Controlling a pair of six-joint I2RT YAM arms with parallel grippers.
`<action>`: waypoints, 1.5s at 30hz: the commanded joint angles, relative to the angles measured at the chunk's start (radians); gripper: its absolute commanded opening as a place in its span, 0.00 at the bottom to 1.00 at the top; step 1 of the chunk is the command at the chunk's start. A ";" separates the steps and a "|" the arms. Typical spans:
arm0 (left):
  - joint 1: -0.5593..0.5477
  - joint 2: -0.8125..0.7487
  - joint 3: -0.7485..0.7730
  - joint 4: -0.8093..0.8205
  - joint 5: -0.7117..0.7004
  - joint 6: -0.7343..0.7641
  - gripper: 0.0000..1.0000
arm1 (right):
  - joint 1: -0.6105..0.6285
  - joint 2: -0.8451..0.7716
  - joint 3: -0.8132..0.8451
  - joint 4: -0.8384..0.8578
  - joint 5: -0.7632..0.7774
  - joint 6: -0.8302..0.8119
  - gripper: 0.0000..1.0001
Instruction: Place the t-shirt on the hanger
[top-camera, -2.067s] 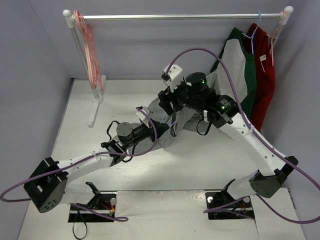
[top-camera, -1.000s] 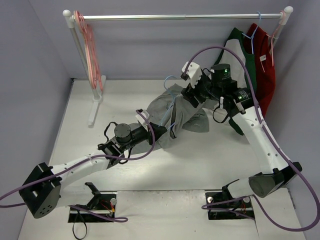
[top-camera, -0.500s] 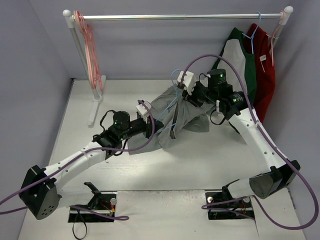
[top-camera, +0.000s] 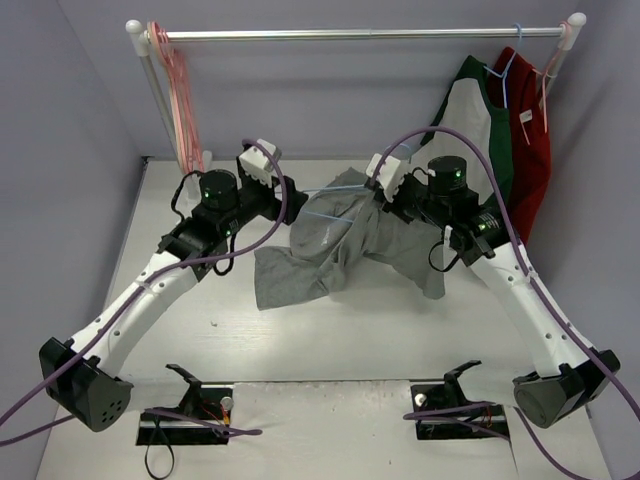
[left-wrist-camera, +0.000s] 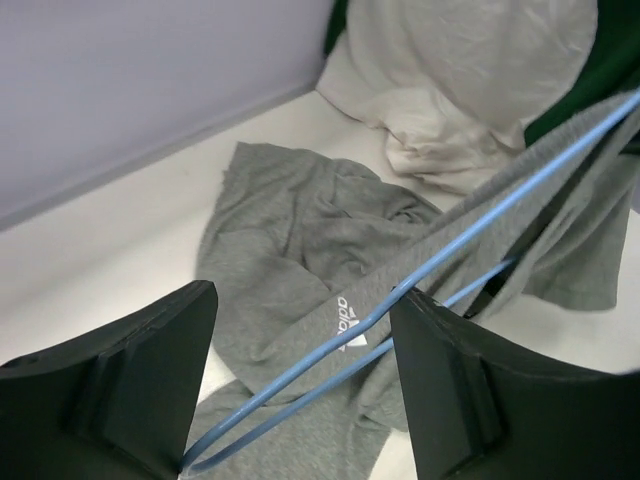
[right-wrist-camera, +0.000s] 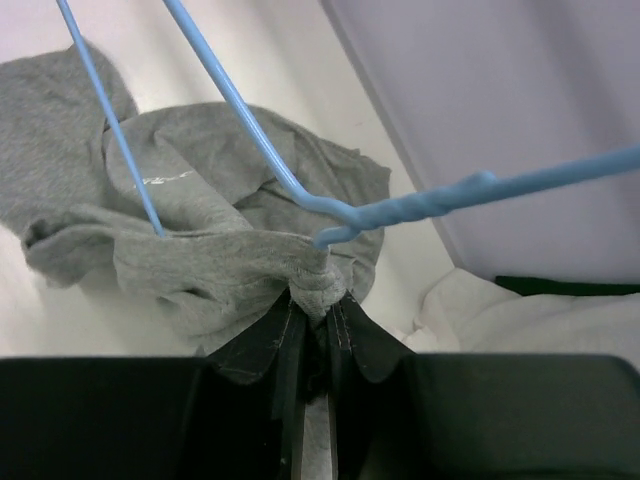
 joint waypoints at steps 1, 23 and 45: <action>-0.003 0.010 0.160 -0.062 -0.148 0.029 0.69 | 0.005 -0.037 -0.029 0.131 0.061 0.021 0.00; -0.001 -0.078 0.355 0.016 -0.468 0.066 0.70 | 0.005 -0.032 -0.150 0.182 0.095 0.045 0.00; -0.360 -0.013 -0.022 -0.149 -0.646 -0.481 0.70 | -0.003 0.031 -0.085 0.191 0.164 0.211 0.00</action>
